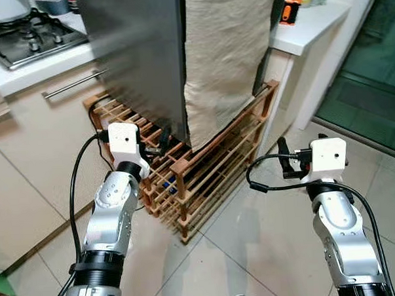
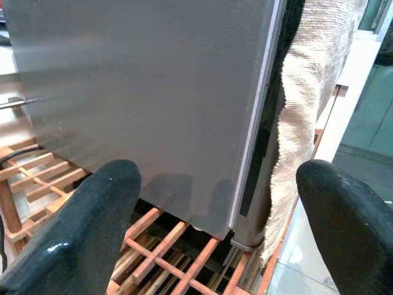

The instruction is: Restocking fridge

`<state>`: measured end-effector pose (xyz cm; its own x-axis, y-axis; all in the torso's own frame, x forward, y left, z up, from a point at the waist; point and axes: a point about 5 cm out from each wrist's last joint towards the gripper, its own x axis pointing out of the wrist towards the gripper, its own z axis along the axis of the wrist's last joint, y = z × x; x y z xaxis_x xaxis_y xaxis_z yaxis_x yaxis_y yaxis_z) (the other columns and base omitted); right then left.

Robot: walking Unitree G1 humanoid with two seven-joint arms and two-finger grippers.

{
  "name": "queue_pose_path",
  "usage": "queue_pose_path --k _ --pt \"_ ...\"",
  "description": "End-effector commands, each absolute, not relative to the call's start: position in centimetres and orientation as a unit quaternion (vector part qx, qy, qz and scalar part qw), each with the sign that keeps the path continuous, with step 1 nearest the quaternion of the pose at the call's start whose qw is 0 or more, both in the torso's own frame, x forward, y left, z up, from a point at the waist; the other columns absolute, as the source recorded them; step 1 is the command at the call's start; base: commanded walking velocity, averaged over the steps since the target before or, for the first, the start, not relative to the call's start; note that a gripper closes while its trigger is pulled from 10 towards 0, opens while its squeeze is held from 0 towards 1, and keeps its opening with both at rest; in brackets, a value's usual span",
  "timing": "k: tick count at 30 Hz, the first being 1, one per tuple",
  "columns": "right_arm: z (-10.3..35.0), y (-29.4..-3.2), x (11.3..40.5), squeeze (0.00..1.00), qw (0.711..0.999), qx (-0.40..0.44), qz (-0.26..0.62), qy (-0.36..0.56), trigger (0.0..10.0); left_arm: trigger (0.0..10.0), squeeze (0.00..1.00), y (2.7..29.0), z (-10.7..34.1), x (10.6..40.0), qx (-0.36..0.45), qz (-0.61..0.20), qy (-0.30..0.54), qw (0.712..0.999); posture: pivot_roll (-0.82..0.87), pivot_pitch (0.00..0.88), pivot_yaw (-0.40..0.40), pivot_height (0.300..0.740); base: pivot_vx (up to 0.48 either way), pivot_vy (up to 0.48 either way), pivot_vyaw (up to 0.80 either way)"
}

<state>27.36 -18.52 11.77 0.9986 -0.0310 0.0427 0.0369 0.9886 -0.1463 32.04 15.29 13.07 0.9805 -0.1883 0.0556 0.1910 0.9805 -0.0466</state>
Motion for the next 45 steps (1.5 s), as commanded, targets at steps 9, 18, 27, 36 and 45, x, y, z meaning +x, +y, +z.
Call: queue_pose_path --k 9,18,27,36,45 --pt "11.8 -18.4 27.6 0.0 0.997 -0.068 -0.015 -0.018 10.0 10.0 0.0 14.4 14.8 32.6 -0.015 -0.123 -0.055 0.991 -0.13 0.0 0.008 0.74 0.0 0.435 -0.55" --pt "11.7 -18.6 27.5 0.0 0.997 -0.067 -0.023 -0.016 10.0 10.0 0.0 13.3 15.2 32.6 -0.009 -0.136 -0.061 0.989 -0.13 0.0 0.013 0.74 0.0 0.048 -0.56" --pt "13.0 -19.7 22.9 0.0 0.997 -0.035 -0.038 -0.065 10.0 10.0 0.0 17.1 13.3 25.2 -0.004 -0.116 -0.06 0.991 -0.12 0.0 0.02 0.74 0.0 0.0 -0.12" --pt "11.9 -21.8 19.3 0.0 0.996 -0.055 -0.066 -0.019 10.0 10.0 0.0 16.5 15.4 22.9 -0.016 -0.129 -0.079 0.988 -0.1 0.0 0.0 0.74 0.033 0.0 0.0" --pt "12.5 -21.2 21.5 0.0 0.995 -0.066 -0.062 -0.038 10.0 10.0 0.0 15.0 15.7 25.9 -0.027 -0.142 -0.079 0.986 -0.12 0.0 0.012 0.74 0.426 -0.027 0.0"
